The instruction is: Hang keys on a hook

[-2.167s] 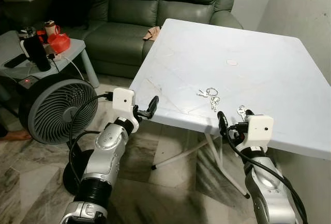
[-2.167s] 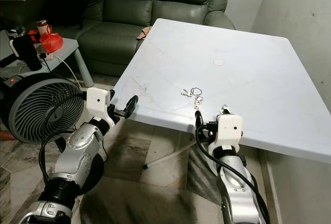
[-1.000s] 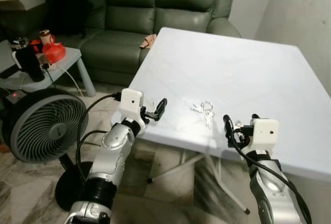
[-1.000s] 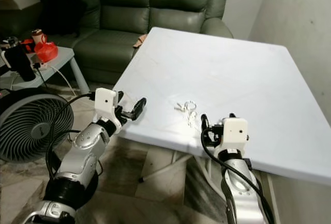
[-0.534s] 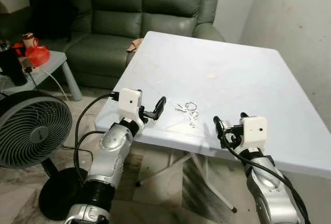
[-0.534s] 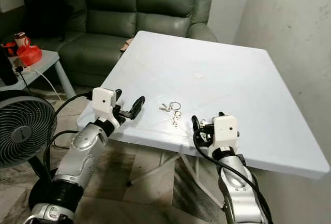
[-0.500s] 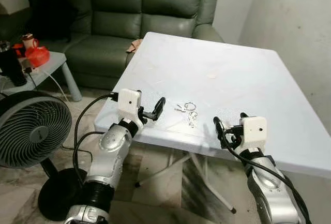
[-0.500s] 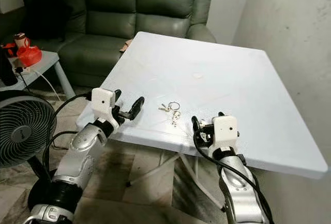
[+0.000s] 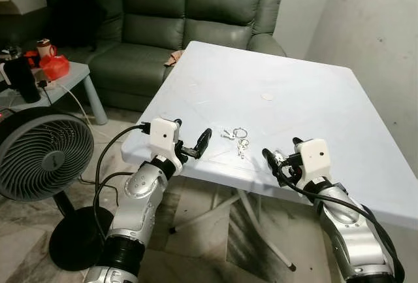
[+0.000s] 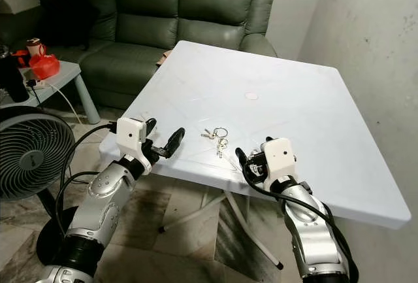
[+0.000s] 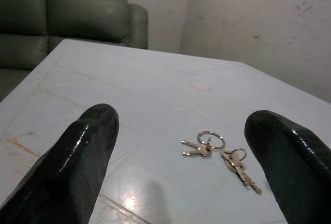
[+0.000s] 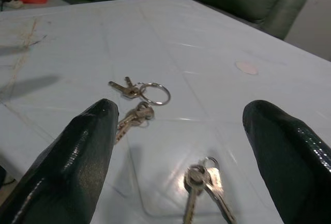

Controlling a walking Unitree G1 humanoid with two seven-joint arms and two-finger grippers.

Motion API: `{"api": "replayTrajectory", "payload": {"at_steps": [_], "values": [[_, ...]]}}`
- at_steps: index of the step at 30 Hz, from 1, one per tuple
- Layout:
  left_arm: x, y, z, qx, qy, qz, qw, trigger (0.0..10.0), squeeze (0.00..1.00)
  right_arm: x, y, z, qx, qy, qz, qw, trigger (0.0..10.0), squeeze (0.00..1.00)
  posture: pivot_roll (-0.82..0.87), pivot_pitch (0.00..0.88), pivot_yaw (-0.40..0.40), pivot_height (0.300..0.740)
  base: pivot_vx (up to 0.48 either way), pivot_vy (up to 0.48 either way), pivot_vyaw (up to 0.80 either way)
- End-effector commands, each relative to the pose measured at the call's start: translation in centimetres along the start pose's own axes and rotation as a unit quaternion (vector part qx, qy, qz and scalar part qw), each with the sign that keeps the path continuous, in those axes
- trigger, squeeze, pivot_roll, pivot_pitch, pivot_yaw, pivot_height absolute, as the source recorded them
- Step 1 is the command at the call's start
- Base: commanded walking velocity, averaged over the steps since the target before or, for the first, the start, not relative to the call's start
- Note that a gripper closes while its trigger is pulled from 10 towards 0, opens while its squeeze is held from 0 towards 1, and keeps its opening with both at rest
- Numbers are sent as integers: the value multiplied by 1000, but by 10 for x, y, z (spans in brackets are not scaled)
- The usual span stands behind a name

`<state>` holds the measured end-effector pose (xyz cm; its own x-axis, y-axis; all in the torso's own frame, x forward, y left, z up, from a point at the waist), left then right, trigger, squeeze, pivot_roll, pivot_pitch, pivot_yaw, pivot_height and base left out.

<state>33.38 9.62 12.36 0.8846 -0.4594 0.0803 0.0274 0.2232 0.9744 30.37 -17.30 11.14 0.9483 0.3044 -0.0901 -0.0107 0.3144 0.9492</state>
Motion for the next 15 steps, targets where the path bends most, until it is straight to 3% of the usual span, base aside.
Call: {"api": "replayTrajectory", "payload": {"at_steps": [1, 15], "values": [[1, 6, 1, 5, -4, 10, 1000, 10000, 0, 3, 2, 3, -7, 2, -2, 1000, 10000, 0, -27, 0, -80, 740, 0, 0, 0], [-2, 4, 6, -8, -27, 5, 1000, 10000, 0, 9, 2, -5, -7, 9, 3, 1000, 10000, 0, -30, 0, -70, 740, 0, 0, 0]]}}
Point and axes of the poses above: a point about 5 cm out from each wrist's last joint towards the gripper, its own x axis pointing out of the wrist towards the gripper, its own y axis along the axis of the wrist's last joint, z = x × y, the point moved 1 cm from there along x, pointing out of the wrist towards the gripper, and after that the axes turned 7 degrees about -x, right-handed, at the moved point
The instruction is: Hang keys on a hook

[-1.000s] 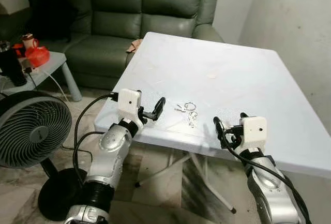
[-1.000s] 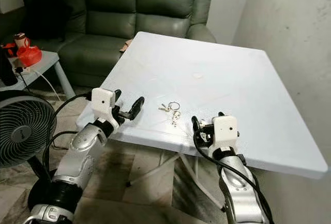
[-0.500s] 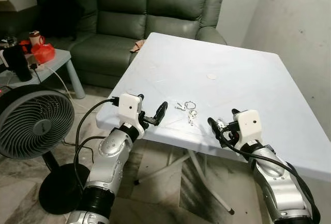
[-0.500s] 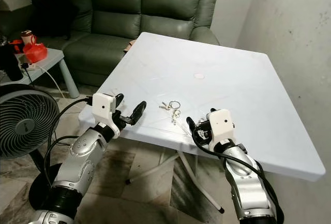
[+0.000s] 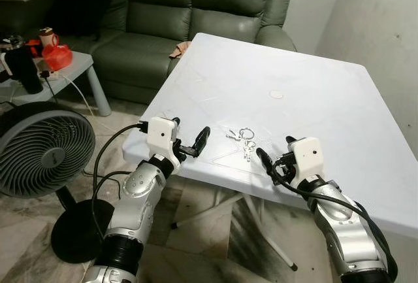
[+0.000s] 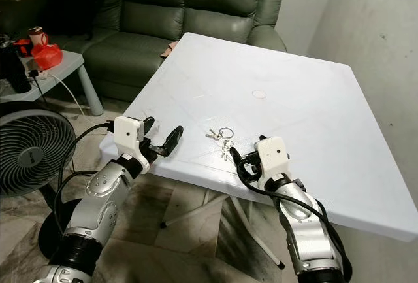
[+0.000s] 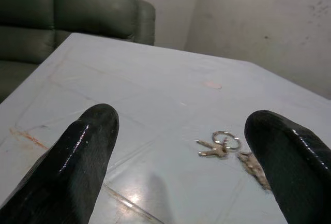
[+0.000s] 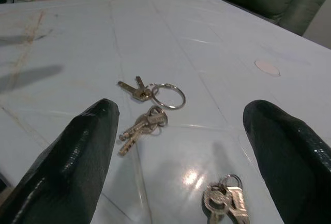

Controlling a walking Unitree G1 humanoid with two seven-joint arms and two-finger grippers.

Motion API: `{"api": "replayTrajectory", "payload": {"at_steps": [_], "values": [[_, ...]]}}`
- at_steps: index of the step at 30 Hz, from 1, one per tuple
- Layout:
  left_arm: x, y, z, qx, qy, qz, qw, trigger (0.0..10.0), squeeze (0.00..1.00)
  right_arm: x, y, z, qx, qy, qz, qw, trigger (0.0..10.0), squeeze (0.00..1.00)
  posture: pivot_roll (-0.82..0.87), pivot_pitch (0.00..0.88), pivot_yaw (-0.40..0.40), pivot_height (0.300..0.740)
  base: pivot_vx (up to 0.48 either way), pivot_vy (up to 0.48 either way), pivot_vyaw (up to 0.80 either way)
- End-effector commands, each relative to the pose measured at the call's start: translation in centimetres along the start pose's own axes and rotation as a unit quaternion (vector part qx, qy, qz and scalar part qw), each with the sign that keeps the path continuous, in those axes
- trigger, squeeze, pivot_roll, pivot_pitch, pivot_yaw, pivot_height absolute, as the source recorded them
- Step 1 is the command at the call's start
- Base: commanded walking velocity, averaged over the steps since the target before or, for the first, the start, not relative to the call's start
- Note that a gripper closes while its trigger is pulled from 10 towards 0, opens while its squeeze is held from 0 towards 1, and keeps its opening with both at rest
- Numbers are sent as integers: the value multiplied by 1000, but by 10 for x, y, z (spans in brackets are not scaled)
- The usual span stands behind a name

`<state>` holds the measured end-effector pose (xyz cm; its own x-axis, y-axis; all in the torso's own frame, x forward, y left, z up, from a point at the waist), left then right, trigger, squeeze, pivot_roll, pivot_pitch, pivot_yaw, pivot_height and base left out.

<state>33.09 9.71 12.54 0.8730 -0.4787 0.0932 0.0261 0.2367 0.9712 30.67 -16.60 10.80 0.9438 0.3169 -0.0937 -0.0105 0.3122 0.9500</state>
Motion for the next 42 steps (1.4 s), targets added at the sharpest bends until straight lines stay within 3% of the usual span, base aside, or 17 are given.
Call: {"api": "replayTrajectory", "payload": {"at_steps": [1, 15, 27, 42], "values": [[1, 1, 6, -3, -17, -1, 1000, 10000, 0, 4, 3, 2, -10, 3, 2, 1000, 10000, 0, -28, 0, -71, 740, 0, 0, 0], [-7, -4, 20, -3, -46, -8, 999, 10000, 0, 21, 6, 6, -44, 23, -6, 999, 10000, 0, -5, 0, -101, 740, 0, 0, 0], [-12, -6, 31, 0, -69, -13, 998, 10000, 0, 41, 4, 12, -50, -16, -35, 998, 10000, 0, 32, 0, -131, 740, 0, 0, 0], [-21, -9, 37, -4, -69, -22, 997, 10000, 0, 55, 3, -5, -24, 14, -51, 998, 10000, 0, 48, 15, -158, 740, 0, 0, 0]]}}
Point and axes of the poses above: a point about 5 cm out from each wrist's last joint towards the gripper, its own x axis pointing out of the wrist towards the gripper, its own y axis along the axis of the wrist's last joint, z = x × y, the point moved 1 cm from there along x, pointing out of the wrist towards the gripper, and after that the axes turned 7 degrees about -x, right-handed, at the moved point
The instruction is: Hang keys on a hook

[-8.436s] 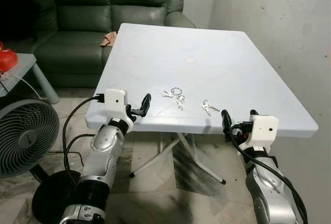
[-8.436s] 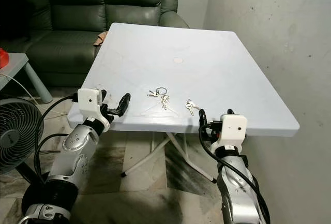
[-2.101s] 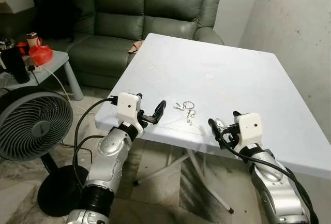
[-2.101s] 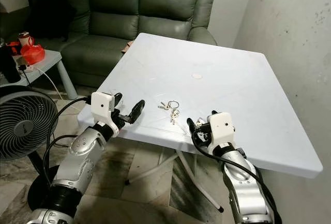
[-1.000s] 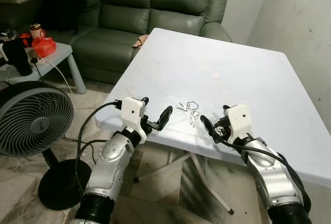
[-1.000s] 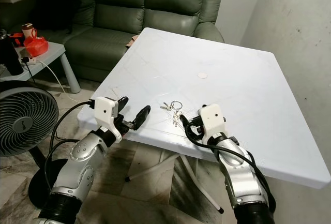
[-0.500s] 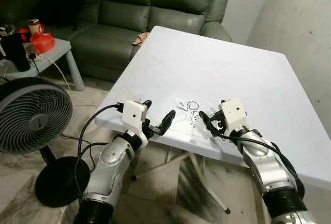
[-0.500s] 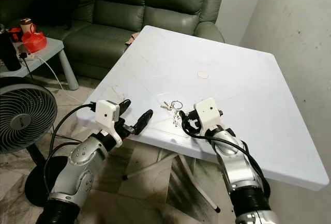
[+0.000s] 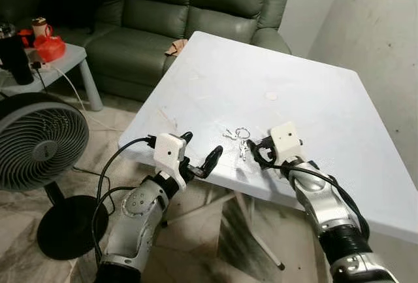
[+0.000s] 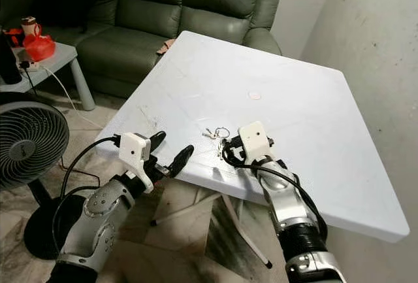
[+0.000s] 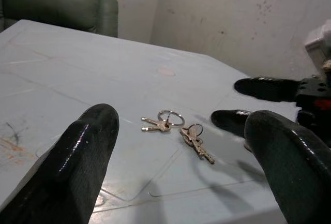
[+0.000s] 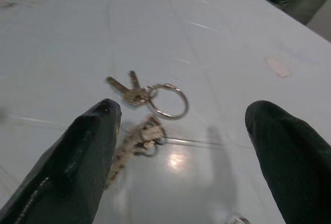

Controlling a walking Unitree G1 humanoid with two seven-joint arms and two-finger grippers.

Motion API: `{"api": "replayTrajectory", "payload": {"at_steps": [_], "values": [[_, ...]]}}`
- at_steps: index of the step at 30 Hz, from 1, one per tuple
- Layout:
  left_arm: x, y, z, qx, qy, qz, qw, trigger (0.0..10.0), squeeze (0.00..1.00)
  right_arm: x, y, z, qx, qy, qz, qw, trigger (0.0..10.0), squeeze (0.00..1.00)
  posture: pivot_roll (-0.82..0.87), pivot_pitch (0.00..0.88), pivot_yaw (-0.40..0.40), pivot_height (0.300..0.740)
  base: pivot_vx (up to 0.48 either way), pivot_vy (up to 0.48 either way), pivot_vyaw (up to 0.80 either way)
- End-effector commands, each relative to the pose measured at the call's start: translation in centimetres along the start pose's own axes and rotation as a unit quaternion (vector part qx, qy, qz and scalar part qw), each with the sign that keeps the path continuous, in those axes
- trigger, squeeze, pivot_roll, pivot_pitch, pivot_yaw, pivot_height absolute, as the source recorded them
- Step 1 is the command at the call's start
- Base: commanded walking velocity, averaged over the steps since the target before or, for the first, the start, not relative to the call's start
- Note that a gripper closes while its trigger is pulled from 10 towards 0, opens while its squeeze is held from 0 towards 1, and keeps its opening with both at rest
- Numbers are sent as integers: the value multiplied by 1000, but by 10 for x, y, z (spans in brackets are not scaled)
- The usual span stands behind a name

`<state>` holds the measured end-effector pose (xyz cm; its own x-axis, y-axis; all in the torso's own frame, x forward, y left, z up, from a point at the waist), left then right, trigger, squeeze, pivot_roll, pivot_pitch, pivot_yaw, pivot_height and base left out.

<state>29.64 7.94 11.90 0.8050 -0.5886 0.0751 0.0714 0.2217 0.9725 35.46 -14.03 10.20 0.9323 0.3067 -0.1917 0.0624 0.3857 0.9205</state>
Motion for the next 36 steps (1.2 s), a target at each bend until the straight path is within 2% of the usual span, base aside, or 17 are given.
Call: {"api": "replayTrajectory", "payload": {"at_steps": [1, 6, 10, 17, 25, 33, 34, 35, 36], "values": [[0, 0, 11, -3, -11, -2, 1000, 10000, 0, 6, 2, -5, 34, 33, -9, 999, 10000, 0, 50, 37, -163, 740, 0, 0, 0], [-4, -2, 15, -6, -12, -8, 1000, 10000, 0, 13, 6, -15, 88, 67, -12, 994, 10000, 0, 52, 69, -168, 740, 0, 0, 0], [-7, -2, 16, -7, -9, -11, 1000, 10000, 0, 20, 10, -22, 113, 69, -12, 991, 10000, 0, 61, 88, -170, 740, 0, 0, 0], [-11, -2, 19, -8, -4, -16, 1000, 10000, 0, 27, 15, -23, 136, 54, -12, 989, 10000, 0, 75, 97, -167, 740, 0, 0, 0], [-14, -1, 19, -8, 2, -19, 1000, 10000, 0, 32, 20, -10, 160, 12, -5, 987, 10000, 0, 93, 106, -166, 740, 0, 0, 0], [-14, 0, 21, -8, 3, -21, 1000, 10000, 0, 33, 17, 0, 151, -7, -16, 988, 9922, 0, 91, 106, -169, 740, 0, 0, 0], [-14, 0, 21, -8, 4, -22, 1000, 10000, 0, 33, 15, 2, 145, -7, -21, 989, 6078, 0, 90, 110, -171, 740, 0, 0, 0], [-14, 0, 21, -8, 4, -22, 1000, 10000, 0, 32, 14, 2, 143, -7, -22, 989, 6078, 0, 90, 110, -171, 740, 0, 0, 0], [-14, -1, 21, -9, 5, -22, 1000, 10000, 0, 32, 12, 3, 142, -7, -26, 990, 2588, 0, 90, 110, -171, 740, 0, 0, 0]]}}
Point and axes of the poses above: a point about 5 cm out from each wrist's last joint towards the gripper, its own x axis pointing out of the wrist towards the gripper, its own y axis along the axis of the wrist's last joint, z = x × y, the point moved 1 cm from there along x, pointing out of the wrist towards the gripper, and after that the axes turned 7 degrees about -x, right-handed, at the moved point
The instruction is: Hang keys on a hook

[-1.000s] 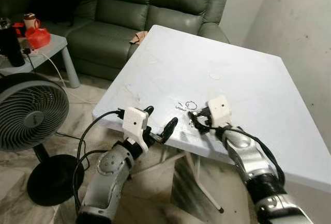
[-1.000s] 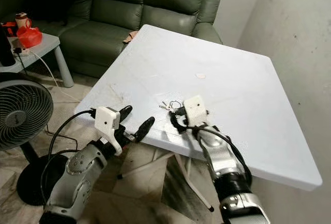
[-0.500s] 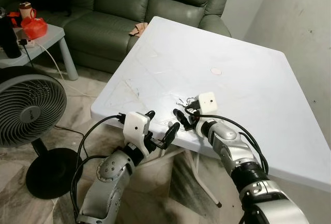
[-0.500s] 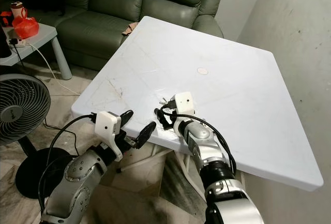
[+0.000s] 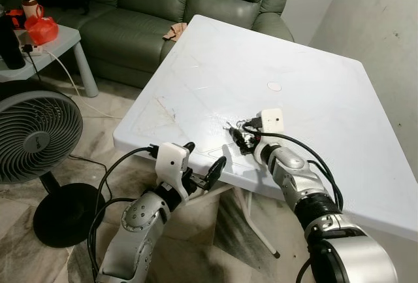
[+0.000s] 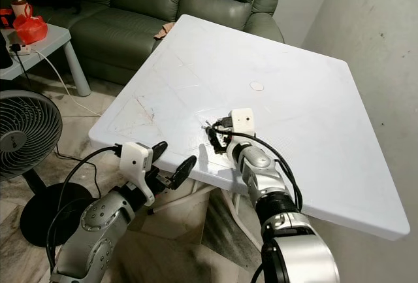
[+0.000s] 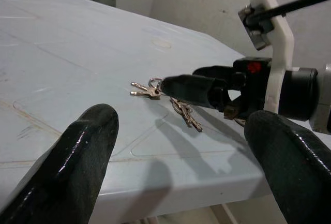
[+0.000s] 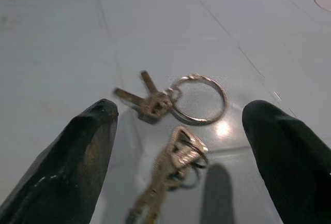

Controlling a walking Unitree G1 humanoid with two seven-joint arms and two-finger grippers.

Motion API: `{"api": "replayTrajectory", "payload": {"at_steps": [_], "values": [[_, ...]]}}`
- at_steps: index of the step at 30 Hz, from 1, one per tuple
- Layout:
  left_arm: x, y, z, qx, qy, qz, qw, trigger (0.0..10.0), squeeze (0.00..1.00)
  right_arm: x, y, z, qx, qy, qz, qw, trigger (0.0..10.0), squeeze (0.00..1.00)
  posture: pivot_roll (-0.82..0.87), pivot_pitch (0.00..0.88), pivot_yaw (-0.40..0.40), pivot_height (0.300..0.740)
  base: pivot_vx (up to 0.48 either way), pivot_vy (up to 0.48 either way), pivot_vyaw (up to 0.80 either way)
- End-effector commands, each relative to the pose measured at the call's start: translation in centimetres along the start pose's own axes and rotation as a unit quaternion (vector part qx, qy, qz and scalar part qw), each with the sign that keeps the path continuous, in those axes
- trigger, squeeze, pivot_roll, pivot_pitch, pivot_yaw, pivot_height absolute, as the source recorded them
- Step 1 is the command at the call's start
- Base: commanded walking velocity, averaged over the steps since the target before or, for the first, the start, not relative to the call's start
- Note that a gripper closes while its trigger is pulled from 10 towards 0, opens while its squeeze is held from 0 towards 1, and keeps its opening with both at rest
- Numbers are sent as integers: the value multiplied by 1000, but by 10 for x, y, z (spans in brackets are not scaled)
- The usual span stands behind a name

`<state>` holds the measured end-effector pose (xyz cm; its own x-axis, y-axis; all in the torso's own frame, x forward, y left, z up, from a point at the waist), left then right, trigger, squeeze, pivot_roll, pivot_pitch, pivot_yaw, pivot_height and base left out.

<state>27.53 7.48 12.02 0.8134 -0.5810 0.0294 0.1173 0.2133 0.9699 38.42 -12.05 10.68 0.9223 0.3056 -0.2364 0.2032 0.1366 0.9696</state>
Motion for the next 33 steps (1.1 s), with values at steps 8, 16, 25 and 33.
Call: {"api": "replayTrajectory", "payload": {"at_steps": [8, 16, 25, 33], "values": [[-2, -1, 6, 0, -3, -5, 1000, 10000, 0, -2, -8, 9, -11, -16, -24, 1000, 0, 0, 90, 120, -173, 740, 0, 0, 0], [-3, -2, 6, -1, 2, -7, 1000, 10000, 0, -2, -12, 6, -22, -8, -34, 999, 10000, 0, 91, 130, -176, 740, 0, 0, 0], [-3, -2, 7, 1, 4, -8, 1000, 10000, 0, -3, -8, 11, -20, -14, -9, 1000, 0, 0, 87, 132, -174, 740, 0, 0, 0], [-1, -1, 6, 2, 5, -8, 1000, 10000, 0, -4, -6, 14, -20, -17, -4, 1000, 0, 0, 80, 130, -173, 740, 0, 0, 0]]}}
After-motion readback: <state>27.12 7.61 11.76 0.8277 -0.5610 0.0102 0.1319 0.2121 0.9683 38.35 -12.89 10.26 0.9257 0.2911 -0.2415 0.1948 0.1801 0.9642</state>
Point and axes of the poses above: a point about 5 cm out from each wrist's last joint towards the gripper, its own x axis pointing out of the wrist towards the gripper, its own y axis along the axis of the wrist's last joint, z = x × y, the point moved 1 cm from there along x, pointing out of the wrist towards the gripper, and after that the axes turned 7 degrees about -x, right-handed, at the moved point
